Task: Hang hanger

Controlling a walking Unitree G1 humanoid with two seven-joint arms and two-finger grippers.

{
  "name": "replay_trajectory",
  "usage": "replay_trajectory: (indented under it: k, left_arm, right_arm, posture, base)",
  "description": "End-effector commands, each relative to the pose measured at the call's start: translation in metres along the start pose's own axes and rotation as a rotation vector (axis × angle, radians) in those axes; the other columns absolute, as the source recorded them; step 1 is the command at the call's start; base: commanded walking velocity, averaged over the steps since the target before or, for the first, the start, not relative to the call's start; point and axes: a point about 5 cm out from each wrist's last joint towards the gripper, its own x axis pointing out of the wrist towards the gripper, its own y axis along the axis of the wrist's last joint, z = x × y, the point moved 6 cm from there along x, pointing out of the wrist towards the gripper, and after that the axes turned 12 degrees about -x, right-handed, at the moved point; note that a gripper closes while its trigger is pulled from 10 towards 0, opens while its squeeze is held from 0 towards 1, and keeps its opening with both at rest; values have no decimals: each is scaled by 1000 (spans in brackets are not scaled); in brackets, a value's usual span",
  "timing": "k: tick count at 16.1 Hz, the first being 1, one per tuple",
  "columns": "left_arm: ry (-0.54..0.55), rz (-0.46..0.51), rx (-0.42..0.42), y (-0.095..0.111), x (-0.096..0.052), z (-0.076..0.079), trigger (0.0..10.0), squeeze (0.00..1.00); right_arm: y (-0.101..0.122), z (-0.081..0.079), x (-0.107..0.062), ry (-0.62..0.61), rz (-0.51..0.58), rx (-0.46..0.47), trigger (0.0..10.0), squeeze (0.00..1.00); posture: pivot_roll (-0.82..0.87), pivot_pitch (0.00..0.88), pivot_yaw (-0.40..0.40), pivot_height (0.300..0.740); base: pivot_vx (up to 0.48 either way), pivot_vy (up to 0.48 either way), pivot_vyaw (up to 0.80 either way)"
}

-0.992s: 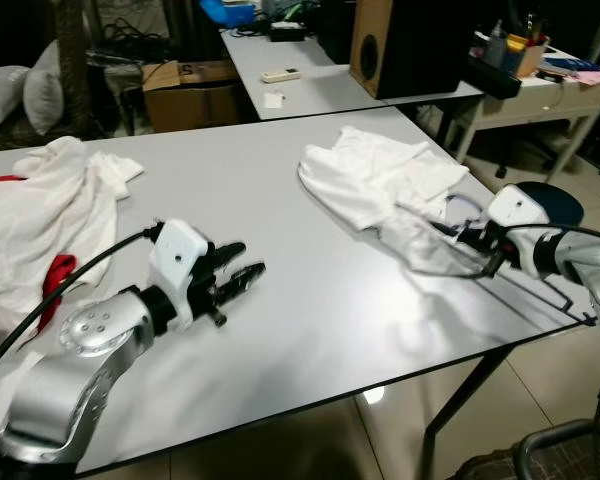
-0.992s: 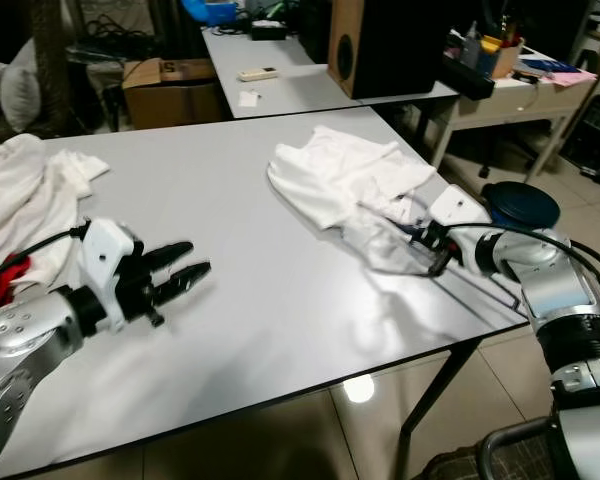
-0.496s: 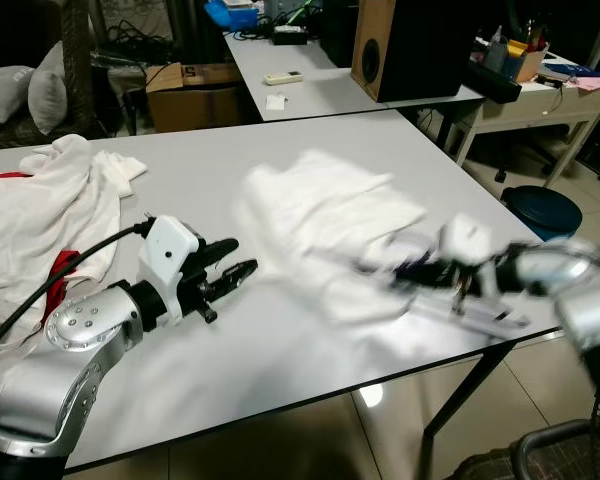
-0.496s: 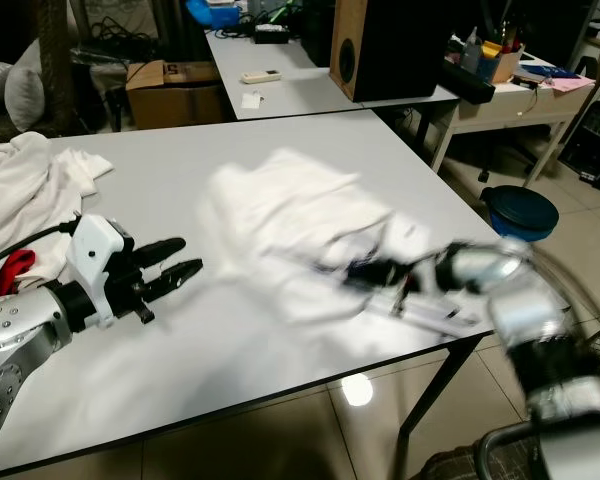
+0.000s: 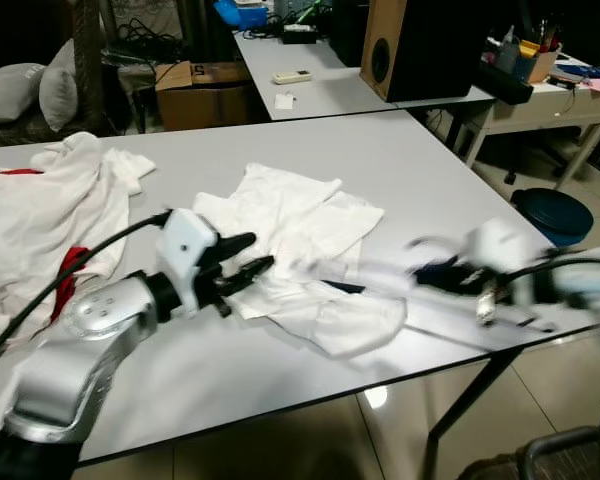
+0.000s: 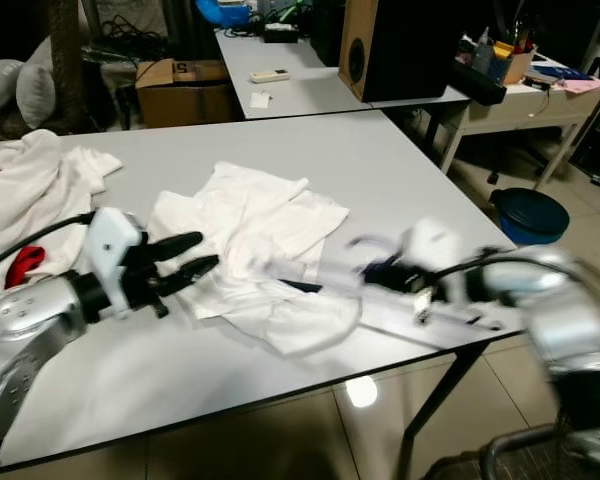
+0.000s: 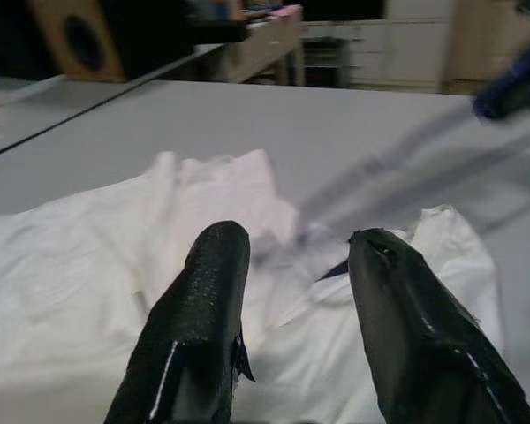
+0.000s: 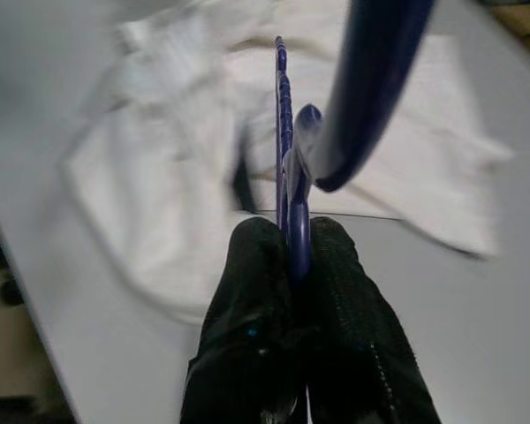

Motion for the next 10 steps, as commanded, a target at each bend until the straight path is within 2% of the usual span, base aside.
replay_trajectory:
  k: [1, 2, 4, 6, 7, 9, 10]
  left_arm:
    - [-43, -9, 5, -2, 5, 5, 10000, 106]
    - [-106, -28, 6, -7, 15, 9, 10000, 1000]
    - [-195, -125, 75, -23, 24, 11, 10000, 1000]
    - [-317, -281, 160, -47, 29, 9, 10000, 1000]
    - [-330, -307, 169, -50, 29, 8, 10000, 1000]
    - [-325, -374, 221, -60, 37, -5, 10000, 1000]
    - [-305, -382, 224, -63, 41, -10, 10000, 306]
  right_arm:
    - [6, 9, -12, -56, 2, -10, 10000, 0]
    - [7, 16, -29, -144, -37, -12, 10000, 0]
    - [9, 16, -38, -232, -73, -5, 10000, 0]
    - [7, 4, -43, -291, -87, 69, 10000, 0]
    - [6, 1, -43, -293, -92, 78, 10000, 0]
    - [11, -12, -45, -311, -80, 132, 10000, 0]
    - [12, -15, -44, -319, -73, 152, 10000, 0]
  posture:
    - [17, 0, 11, 740]
    - [0, 0, 26, 740]
    - [-23, 0, 57, 740]
    - [-46, 0, 88, 740]
    - [-52, 0, 96, 740]
    - [-56, 0, 112, 740]
    - [-56, 0, 112, 740]
  base:
    - [0, 0, 0]
    - [0, 0, 0]
    - [0, 0, 0]
    - [0, 0, 0]
    - [0, 0, 0]
    - [0, 0, 0]
    - [0, 0, 0]
